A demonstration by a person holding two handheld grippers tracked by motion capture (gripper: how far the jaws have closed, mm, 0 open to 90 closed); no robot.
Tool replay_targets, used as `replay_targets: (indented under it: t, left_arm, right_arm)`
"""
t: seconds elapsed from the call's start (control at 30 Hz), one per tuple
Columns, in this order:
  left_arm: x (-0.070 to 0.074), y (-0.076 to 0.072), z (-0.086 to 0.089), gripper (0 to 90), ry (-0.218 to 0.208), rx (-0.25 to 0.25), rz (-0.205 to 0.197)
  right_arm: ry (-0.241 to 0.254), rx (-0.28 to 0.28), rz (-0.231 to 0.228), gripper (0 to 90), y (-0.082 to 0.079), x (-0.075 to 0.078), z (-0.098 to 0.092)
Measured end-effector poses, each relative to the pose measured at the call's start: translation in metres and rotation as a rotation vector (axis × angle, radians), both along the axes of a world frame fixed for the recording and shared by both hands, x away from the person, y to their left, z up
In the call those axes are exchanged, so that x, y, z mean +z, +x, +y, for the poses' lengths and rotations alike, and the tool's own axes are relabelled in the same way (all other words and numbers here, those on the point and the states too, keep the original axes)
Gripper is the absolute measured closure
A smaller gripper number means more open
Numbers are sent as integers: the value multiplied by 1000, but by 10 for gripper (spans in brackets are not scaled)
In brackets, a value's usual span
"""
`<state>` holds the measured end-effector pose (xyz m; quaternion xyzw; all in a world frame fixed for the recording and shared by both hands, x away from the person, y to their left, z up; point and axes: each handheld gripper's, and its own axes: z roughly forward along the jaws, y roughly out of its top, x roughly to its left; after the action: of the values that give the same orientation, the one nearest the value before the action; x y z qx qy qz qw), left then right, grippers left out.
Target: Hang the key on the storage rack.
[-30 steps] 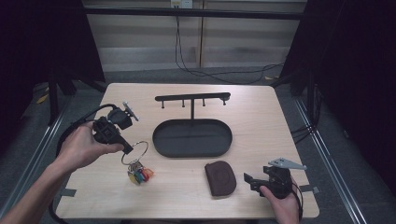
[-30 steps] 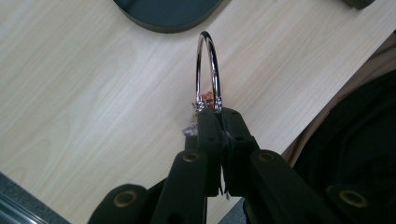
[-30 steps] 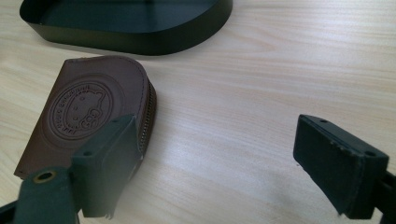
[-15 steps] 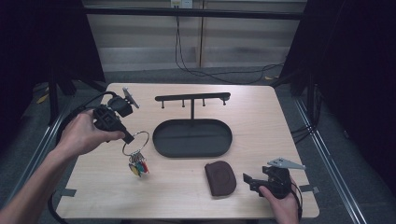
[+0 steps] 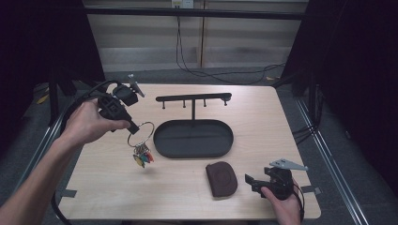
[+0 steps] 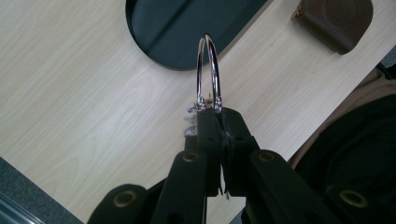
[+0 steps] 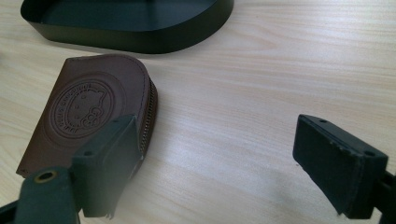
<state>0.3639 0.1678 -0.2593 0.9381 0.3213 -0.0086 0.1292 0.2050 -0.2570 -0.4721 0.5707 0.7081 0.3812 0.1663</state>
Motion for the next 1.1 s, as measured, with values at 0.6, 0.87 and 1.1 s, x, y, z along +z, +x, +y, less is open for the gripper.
replay_targets:
  t: [0.6,0.87,1.1]
  left_arm:
    - [14,31,-21,880,-7,37,24]
    - [18,41,-31,879,-1,37,27]
    - [22,46,-42,880,13,34,19]
  right_arm:
    - [4,-1,0,142,-2,0,0]
    - [5,-2,4,143,-2,0,-1]
    - [5,5,0,145,-3,0,0]
